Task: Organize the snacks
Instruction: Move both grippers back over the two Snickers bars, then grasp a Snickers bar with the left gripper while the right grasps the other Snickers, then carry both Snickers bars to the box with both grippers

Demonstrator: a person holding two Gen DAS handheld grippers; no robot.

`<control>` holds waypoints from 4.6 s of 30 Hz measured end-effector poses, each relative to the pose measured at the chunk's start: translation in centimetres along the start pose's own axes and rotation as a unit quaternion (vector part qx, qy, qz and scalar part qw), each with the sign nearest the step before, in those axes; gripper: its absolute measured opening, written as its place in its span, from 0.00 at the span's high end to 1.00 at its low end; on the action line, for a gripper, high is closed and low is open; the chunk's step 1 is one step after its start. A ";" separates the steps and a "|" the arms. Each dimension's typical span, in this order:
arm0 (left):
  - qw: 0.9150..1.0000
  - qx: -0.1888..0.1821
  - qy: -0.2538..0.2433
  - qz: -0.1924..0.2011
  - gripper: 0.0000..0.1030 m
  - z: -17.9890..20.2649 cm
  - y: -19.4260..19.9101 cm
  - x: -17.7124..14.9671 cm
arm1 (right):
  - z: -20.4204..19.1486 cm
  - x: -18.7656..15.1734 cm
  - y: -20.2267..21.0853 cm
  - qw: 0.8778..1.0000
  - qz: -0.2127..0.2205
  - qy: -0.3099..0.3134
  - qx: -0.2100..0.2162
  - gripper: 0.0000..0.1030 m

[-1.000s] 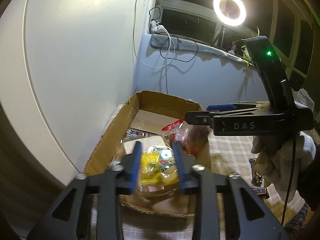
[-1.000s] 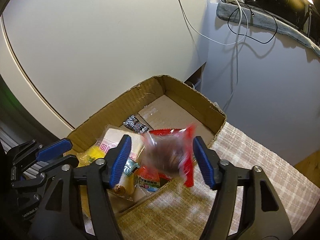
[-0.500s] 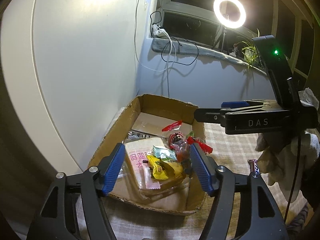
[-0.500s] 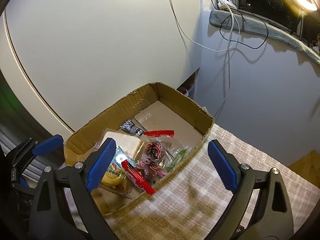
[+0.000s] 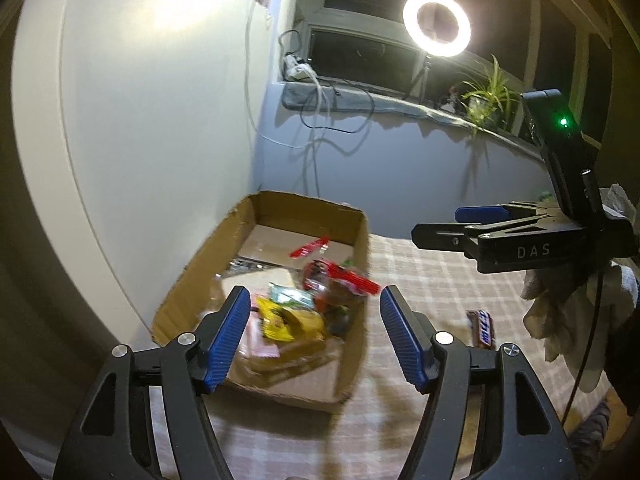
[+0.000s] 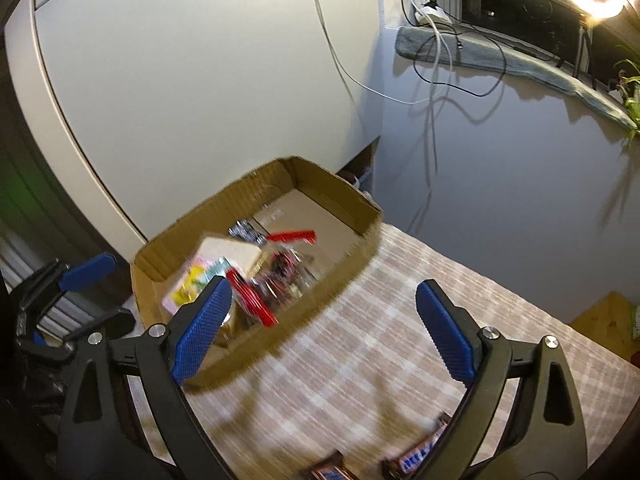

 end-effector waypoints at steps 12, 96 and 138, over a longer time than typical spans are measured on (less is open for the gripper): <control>0.996 -0.054 -0.025 -0.060 0.35 6.1 -0.1 -5.3 | 4.7 -7.9 1.9 0.998 -0.057 -0.012 -0.023 0.07; 0.989 -0.064 -0.035 -0.131 0.74 13.8 -6.6 -9.8 | 8.5 -18.2 4.0 0.991 -0.098 -0.049 -0.074 0.71; 1.000 0.005 0.016 0.001 0.74 -1.6 -2.6 1.6 | -1.7 1.8 -3.6 1.000 -0.008 0.016 -0.001 0.71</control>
Point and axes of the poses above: each gripper's, at about its wrist camera, not at the fingertips, and y roughly against the way its jaws point, z to its right, x to its top, the point moved 6 cm from there along -y, roughly the way its jaws point, and after that the axes turned 10 degrees about y, right-handed, at the moved point
